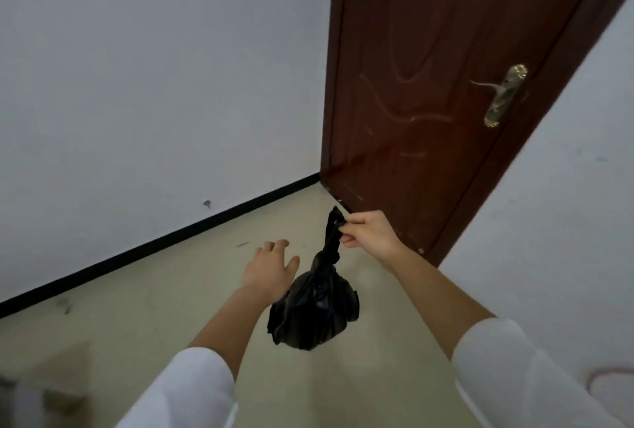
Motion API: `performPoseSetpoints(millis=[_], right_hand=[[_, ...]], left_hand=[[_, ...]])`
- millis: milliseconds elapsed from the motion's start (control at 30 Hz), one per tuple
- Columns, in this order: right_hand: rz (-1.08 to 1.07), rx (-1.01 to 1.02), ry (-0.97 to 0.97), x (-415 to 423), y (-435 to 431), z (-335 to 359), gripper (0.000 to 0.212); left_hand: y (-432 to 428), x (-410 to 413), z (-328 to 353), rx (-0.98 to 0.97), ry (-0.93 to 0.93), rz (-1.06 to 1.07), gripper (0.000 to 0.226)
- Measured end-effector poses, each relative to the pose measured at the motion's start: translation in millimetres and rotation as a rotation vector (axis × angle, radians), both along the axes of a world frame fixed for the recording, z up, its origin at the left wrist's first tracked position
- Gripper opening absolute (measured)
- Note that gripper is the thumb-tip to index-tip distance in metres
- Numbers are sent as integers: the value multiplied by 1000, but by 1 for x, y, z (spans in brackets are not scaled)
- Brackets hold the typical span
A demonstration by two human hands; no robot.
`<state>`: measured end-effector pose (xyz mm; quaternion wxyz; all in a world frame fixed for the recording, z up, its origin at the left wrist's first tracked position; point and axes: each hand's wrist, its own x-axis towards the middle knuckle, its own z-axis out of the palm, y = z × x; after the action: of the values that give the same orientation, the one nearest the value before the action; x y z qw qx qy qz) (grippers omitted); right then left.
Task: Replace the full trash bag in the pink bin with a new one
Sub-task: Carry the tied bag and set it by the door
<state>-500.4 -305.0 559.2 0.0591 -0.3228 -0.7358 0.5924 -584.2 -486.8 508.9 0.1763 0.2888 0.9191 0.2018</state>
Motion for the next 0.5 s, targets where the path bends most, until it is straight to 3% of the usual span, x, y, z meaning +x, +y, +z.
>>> performPoseSetpoints(millis=[300,500], right_hand=[[153,-18,86,-253,-48,-1,23],[180,-77,19,-415,-60,-13,24]], left_hand=[[-52,-221,-4,-21,104,156,53],[-75,-364,-5,-96,151,211,52]])
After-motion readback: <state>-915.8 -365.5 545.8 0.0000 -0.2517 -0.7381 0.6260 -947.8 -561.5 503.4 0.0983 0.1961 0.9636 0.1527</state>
